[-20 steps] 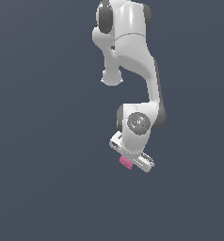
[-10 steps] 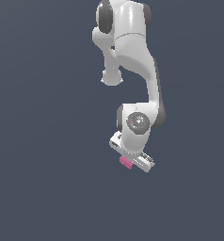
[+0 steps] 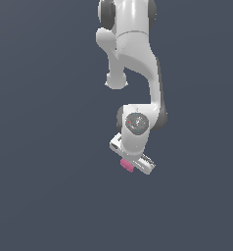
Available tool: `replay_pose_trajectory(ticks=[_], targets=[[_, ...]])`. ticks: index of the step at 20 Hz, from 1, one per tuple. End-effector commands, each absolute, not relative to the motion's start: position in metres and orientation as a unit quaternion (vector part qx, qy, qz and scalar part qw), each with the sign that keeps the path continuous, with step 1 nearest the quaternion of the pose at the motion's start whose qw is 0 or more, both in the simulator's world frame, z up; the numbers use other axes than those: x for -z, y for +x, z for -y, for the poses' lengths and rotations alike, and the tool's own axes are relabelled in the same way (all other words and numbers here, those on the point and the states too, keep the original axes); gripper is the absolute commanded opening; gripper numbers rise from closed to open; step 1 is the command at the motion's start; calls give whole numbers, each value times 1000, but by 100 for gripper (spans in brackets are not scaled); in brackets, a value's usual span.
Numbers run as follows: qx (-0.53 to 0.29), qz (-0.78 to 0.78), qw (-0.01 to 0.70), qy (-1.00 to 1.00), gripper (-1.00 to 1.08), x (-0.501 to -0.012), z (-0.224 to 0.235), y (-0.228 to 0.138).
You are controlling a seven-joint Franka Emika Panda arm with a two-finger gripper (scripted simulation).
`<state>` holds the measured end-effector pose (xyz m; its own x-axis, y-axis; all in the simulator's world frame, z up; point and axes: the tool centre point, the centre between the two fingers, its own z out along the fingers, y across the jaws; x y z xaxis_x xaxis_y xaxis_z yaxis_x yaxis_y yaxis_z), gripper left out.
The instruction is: Pick up the object and move it to a goal position.
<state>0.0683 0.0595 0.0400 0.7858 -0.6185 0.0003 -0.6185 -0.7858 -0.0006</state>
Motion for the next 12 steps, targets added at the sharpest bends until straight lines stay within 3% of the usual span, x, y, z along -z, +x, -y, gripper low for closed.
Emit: replay_pose_trajectory(ticks=[1,12], targets=[[0,-328,0,-945,-100,-40,-51,60],[0,-328,0,-945,-100,-41,9,2]])
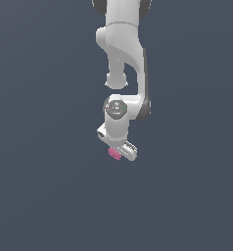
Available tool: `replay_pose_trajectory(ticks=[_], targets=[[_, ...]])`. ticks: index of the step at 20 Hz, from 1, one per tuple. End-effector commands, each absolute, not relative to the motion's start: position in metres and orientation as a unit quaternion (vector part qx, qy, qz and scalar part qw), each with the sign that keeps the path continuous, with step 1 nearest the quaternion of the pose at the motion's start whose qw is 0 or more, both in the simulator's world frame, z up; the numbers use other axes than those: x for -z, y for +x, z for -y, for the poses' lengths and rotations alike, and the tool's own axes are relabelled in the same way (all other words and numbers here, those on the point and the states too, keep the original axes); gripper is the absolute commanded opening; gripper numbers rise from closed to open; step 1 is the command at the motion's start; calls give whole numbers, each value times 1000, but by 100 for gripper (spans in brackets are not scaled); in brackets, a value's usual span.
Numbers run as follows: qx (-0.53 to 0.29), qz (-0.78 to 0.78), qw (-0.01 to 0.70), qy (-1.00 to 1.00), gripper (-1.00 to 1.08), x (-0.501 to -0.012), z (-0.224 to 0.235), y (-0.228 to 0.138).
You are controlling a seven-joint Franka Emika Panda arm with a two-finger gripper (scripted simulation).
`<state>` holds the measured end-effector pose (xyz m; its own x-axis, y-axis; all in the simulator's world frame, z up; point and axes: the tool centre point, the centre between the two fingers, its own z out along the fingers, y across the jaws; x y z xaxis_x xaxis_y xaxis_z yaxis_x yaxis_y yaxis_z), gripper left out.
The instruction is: Pick up the object and move it to a goal position.
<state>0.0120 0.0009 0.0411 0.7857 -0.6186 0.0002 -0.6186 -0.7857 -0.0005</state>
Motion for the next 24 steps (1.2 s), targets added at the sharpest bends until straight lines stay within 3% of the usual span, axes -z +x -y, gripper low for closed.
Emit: replay_pose_trajectory(ticks=[1,15,24], targets=[[0,-328,0,-945,-100,-41,15,-4],[0,-328,0,-945,-100,-43,120,-102],[0,-328,0,-945,-100,-44,166,-141]])
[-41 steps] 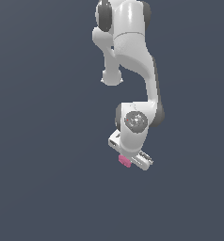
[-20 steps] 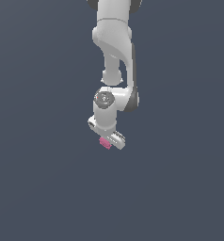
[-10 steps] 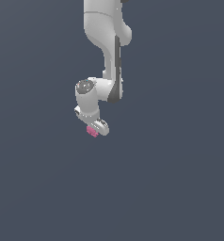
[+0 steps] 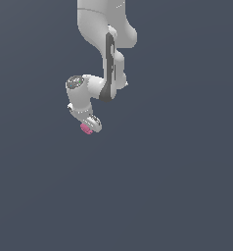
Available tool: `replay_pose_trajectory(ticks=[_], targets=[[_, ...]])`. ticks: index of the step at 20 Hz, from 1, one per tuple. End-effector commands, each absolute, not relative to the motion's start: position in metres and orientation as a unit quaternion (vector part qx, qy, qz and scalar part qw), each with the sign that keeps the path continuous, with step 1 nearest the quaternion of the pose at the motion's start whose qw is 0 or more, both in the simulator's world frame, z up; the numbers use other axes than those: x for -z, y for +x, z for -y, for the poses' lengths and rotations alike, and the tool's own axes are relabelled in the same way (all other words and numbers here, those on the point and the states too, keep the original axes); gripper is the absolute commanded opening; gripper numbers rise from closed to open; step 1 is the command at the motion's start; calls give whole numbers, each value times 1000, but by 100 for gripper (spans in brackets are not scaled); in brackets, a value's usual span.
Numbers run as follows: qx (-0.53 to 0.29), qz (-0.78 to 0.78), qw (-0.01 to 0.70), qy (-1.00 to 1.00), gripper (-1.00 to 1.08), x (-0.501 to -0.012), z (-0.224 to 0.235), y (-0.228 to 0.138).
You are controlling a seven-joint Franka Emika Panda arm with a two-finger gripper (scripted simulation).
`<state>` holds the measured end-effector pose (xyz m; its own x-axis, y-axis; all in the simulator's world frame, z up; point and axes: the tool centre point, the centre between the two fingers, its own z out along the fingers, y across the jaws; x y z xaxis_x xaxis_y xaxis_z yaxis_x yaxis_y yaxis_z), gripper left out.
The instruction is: Pick up the object and move it to a goal position.
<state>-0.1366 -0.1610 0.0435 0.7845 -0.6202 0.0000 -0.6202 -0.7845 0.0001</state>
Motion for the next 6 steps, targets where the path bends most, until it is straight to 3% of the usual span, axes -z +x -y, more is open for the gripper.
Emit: replay_pose_trajectory(ticks=[1,6], targets=[[0,328,0,945,-100,-44,169,-144],[0,328,0,945,-100,-44,175,-148]])
